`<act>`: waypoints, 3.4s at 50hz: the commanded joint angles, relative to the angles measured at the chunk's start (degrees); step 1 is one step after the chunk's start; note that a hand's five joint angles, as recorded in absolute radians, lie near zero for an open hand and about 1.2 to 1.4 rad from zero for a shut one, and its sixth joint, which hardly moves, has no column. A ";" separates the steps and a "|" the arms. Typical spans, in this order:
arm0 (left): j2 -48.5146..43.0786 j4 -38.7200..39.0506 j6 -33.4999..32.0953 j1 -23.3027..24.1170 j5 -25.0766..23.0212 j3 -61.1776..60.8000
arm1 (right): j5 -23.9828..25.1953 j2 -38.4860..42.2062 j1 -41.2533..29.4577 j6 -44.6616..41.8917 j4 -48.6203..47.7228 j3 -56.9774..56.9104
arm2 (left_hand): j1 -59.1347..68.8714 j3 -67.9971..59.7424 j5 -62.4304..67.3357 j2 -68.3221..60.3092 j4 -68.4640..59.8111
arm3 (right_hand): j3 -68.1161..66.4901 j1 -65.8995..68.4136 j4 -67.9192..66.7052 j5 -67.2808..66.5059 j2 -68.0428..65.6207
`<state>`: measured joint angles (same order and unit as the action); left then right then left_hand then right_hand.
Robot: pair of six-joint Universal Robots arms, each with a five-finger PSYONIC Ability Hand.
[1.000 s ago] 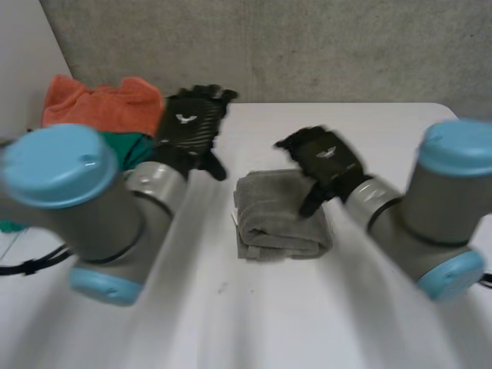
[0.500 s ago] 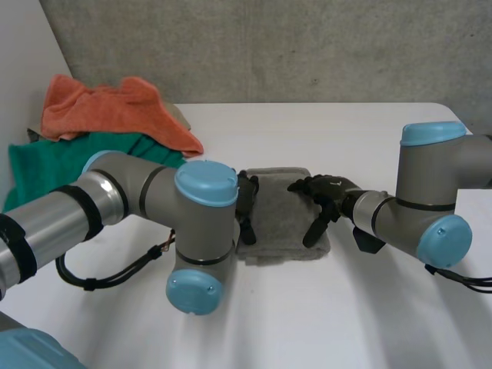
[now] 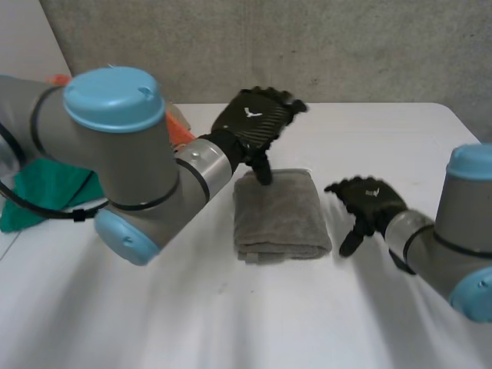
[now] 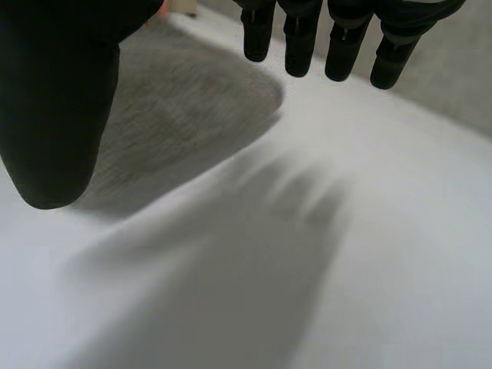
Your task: Fold the laundry.
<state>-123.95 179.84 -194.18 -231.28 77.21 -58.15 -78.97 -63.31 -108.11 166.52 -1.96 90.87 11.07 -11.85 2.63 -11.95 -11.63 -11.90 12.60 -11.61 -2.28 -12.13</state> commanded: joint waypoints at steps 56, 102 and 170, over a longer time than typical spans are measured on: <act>5.56 -4.50 3.64 0.92 -16.04 -3.37 | -3.56 49.06 25.76 3.73 2.04 -77.85 | -0.52 1.30 -2.08 1.40 1.08 | -68.10 67.40 -68.39 -67.72 -67.87; 12.24 2.09 1.54 -12.94 7.24 -2.76 | 13.66 -9.19 19.88 -22.28 -12.03 -4.49 | -0.86 1.64 -2.41 1.74 1.41 | 1.90 -2.60 1.61 2.28 2.13; 17.16 27.06 24.38 -20.27 -0.13 11.13 | 10.07 -17.81 13.81 -15.70 -2.09 7.04 | 68.93 -68.15 67.37 -68.05 -68.37 | 1.90 -2.60 1.61 2.28 2.13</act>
<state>-108.36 207.48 -173.35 -255.73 74.60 -47.16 -69.07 -79.19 -94.32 146.10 -4.06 97.20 62.71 -68.07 55.19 -68.25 -68.61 -11.87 12.53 -11.57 -2.24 -12.15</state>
